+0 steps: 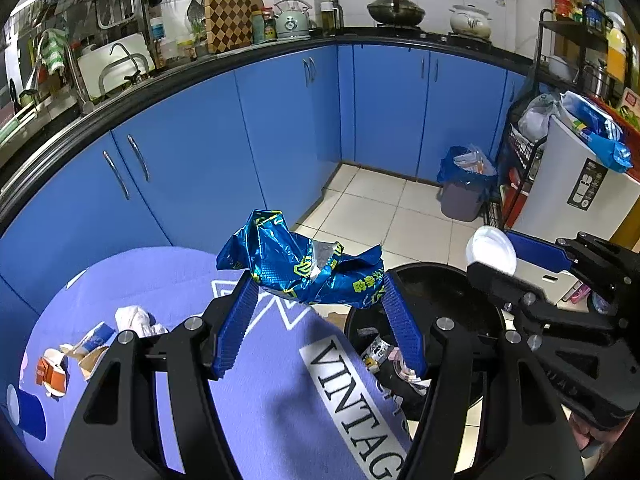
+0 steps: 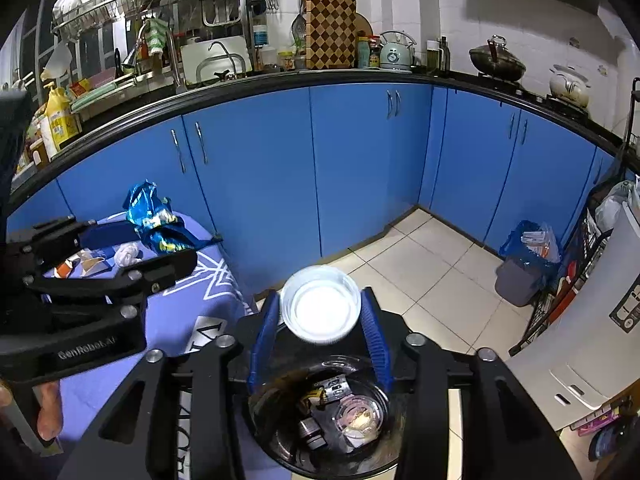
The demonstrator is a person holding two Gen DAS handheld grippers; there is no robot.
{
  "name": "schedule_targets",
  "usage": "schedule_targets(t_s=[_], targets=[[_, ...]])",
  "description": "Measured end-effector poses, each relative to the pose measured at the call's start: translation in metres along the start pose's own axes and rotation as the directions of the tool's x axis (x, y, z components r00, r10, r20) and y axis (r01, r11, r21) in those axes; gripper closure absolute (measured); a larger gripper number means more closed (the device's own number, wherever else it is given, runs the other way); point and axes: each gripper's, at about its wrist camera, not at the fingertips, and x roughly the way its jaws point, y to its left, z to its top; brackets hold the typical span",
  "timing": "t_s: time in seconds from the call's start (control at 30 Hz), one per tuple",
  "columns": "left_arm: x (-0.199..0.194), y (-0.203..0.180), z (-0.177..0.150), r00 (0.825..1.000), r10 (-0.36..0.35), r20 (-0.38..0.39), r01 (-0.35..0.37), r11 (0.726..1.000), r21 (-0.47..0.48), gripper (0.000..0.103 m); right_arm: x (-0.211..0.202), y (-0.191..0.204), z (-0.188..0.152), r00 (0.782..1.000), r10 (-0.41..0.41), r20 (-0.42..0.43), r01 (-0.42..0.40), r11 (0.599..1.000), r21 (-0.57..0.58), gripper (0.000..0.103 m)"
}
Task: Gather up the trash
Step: 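Open both tools to drop the foil wrapper and cap into the bin, then move both tools back over the table toward the blue cup and tissue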
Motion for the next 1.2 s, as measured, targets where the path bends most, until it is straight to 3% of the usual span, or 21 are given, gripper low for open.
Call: schedule_targets(t_s=[0.03,0.07,0.1,0.8,0.87,0.9,0.97,1.2], targets=[[0.0,0.0,0.001,1.0,0.002,0.002,-0.002,1.0,0.002,0.04,0.001,-0.002,0.0,1.0,-0.022,0.001,0.022,1.0,0.001,0.026],[0.001,0.0,0.003,1.0,0.012,0.007,-0.012,1.0,0.002,0.039,0.0,-0.004,0.0,0.998,-0.059,0.021,0.059,0.998,0.01,0.015],[0.002,0.001,0.004,1.0,0.003,0.003,-0.003,1.0,-0.003,0.039,-0.001,-0.007,-0.001,0.998,-0.06,0.033,0.059,0.998,0.02,0.013],[0.01,-0.044,0.028,0.999,-0.046,0.019,0.045,0.997,0.063,0.036,-0.03,-0.071,-0.015,0.975,-0.22,0.045,0.214,0.97,0.112,0.013],[0.011,-0.048,0.031,0.999,-0.042,0.019,0.041,0.997,0.065,0.029,-0.033,-0.076,-0.018,0.973,-0.229,0.044,0.222,0.968,0.119,0.013],[0.011,-0.048,0.031,0.999,-0.04,0.02,0.039,0.997,0.063,0.017,-0.033,-0.078,-0.018,0.972,-0.232,0.043,0.225,0.967,0.123,0.013],[0.01,-0.048,0.032,0.999,-0.025,0.034,0.023,0.998,0.052,0.005,-0.034,-0.081,-0.019,0.972,-0.232,0.04,0.225,0.965,0.134,0.013],[0.004,-0.03,0.025,0.998,0.046,0.034,-0.047,0.999,0.027,0.004,-0.036,-0.074,-0.018,0.978,-0.202,0.043,0.195,0.971,0.141,0.013]])
